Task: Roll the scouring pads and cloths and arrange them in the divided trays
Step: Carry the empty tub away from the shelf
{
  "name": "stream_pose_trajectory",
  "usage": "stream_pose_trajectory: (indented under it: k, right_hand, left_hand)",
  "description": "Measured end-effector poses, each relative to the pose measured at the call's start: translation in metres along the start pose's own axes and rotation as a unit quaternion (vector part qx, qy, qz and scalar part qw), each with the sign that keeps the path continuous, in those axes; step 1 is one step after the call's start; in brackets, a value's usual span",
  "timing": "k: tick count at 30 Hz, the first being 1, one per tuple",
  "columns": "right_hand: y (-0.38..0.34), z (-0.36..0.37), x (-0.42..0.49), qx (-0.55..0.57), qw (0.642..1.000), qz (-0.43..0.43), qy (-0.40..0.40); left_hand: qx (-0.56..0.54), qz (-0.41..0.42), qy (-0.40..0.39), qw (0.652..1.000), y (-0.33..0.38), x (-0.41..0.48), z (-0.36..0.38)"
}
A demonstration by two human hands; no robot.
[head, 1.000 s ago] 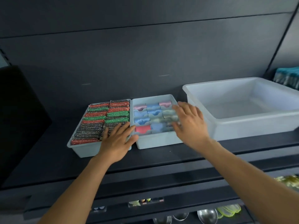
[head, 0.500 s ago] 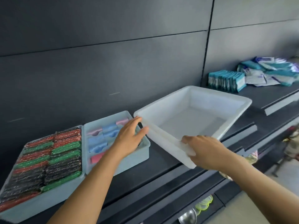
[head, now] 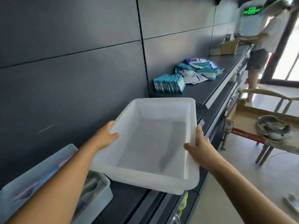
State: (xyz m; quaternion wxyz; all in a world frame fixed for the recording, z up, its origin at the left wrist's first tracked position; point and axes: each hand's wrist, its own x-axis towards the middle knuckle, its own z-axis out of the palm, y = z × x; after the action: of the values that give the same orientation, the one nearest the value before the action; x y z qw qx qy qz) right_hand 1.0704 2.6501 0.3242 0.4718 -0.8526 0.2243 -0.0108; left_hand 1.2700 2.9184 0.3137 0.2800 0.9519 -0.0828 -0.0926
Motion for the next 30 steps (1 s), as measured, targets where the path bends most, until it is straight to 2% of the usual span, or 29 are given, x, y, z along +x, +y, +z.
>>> stream_pose_trajectory:
  k: [4,7,10,15,18,21,30]
  right_hand:
    - [0.014,-0.006,-0.002,0.038,0.998,0.009,0.048]
    - [0.037,-0.022,-0.009,0.061,0.995,0.014,0.084]
    - [0.069,-0.040,-0.023,0.073,0.990,0.036,0.113]
    - [0.145,-0.055,-0.064,0.073,0.977,0.045,0.197]
    - [0.193,-0.066,-0.094,0.090,0.959,0.052,0.263]
    - [0.243,-0.088,-0.124,0.094,0.939,0.070,0.322]
    - [0.403,-0.184,-0.245,0.081,0.892,0.173,0.410]
  left_hand:
    - [-0.039,-0.005,-0.031,0.999,0.000,0.005,0.004]
    - [-0.118,0.015,-0.044,0.992,0.015,-0.019,0.016]
    - [-0.161,0.059,-0.027,0.985,0.043,-0.050,0.037]
    - [-0.153,0.147,-0.024,0.977,0.089,-0.096,0.083]
    - [-0.150,0.201,-0.024,0.968,0.115,-0.124,0.130]
    - [-0.177,0.215,-0.047,0.959,0.132,-0.146,0.187]
    - [-0.181,0.222,-0.191,0.939,0.241,-0.233,0.367]
